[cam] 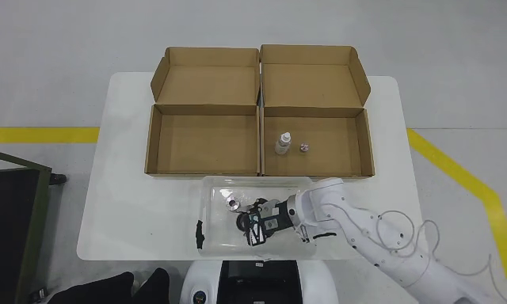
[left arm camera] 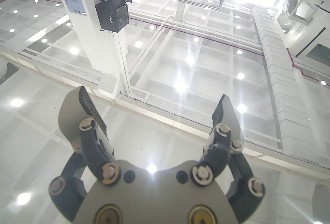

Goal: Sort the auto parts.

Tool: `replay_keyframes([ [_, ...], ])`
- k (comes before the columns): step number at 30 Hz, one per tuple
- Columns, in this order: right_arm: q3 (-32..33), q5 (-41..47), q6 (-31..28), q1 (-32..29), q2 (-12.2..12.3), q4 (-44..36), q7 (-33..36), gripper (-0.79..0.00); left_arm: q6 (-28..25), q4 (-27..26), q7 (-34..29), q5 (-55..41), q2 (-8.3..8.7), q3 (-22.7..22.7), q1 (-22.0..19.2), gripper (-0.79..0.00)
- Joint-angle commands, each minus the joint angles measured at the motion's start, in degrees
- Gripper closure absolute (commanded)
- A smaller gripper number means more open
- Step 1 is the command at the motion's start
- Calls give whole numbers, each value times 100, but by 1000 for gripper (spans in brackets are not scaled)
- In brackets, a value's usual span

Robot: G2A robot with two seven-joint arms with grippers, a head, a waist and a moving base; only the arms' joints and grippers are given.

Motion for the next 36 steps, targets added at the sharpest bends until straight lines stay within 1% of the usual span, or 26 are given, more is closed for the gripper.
replay_keyframes([
  [1,48,21,-23,-14,11,-31,-9,0,0,0,0,0,0,0,0,-785],
  [11,608,297,-109,-213,152,-522,-118,0,0,0,0,0,0,0,0,-785],
  [24,1314,959,-231,-546,298,-1314,-575,0,0,0,0,0,0,0,0,-785],
  [30,1598,1318,-280,-578,330,-1515,-835,0,0,0,0,0,0,0,0,-785],
  [36,1863,1468,-253,-516,350,-1706,-944,0,0,0,0,0,0,0,0,-785],
])
